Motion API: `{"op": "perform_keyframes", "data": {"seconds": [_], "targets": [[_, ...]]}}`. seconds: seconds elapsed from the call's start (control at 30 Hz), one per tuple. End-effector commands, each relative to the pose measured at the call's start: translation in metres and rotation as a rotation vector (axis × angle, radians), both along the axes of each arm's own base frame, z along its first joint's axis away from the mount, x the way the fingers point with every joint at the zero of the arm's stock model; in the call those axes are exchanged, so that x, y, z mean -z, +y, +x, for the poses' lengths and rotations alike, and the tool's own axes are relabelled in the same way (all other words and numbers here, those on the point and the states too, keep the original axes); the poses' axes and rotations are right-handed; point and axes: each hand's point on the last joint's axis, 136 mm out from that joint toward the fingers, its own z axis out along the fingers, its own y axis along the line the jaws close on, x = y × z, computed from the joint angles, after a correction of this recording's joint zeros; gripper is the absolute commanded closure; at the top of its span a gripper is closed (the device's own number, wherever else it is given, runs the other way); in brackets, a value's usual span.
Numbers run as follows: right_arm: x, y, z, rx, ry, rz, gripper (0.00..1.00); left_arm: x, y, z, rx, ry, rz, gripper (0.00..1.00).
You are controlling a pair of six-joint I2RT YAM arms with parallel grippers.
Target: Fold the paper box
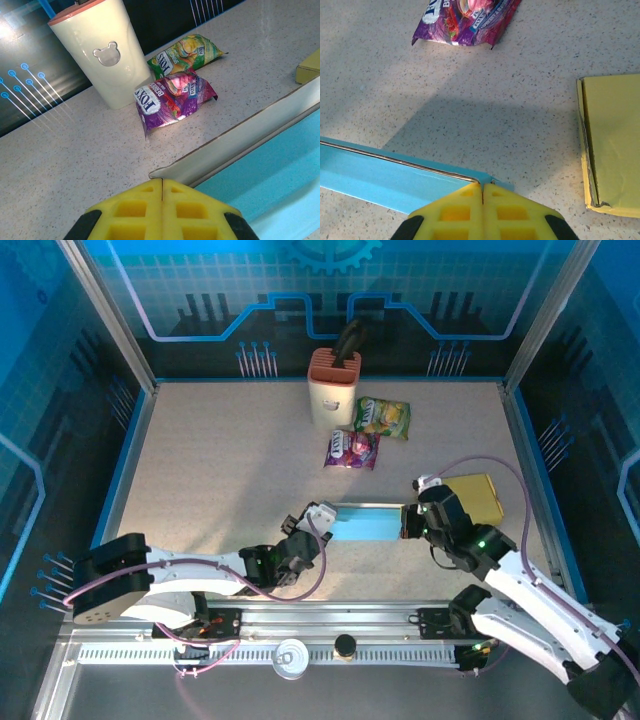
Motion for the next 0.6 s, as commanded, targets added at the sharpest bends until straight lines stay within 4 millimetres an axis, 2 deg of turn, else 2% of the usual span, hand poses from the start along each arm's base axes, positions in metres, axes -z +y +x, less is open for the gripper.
{"op": "perform_keyframes", "data": {"seconds": [0.0, 0.33, 0.57], "targets": [[0.012, -0.009, -0.007, 0.055, 0.018, -0.021, 1.0, -0.009, -0.005, -0.002, 0.015, 0.015, -0.041, 1.0], [0.006, 0.005, -0.005, 0.075, 0.036, -0.018, 1.0, -0.01, -0.009, -0.003, 0.026, 0.033, -0.058, 1.0], [0.005, 0.007, -0.005, 0.075, 0.034, -0.031, 1.0, -0.01, -0.009, -0.003, 0.025, 0.035, -0.057, 1.0]]}}
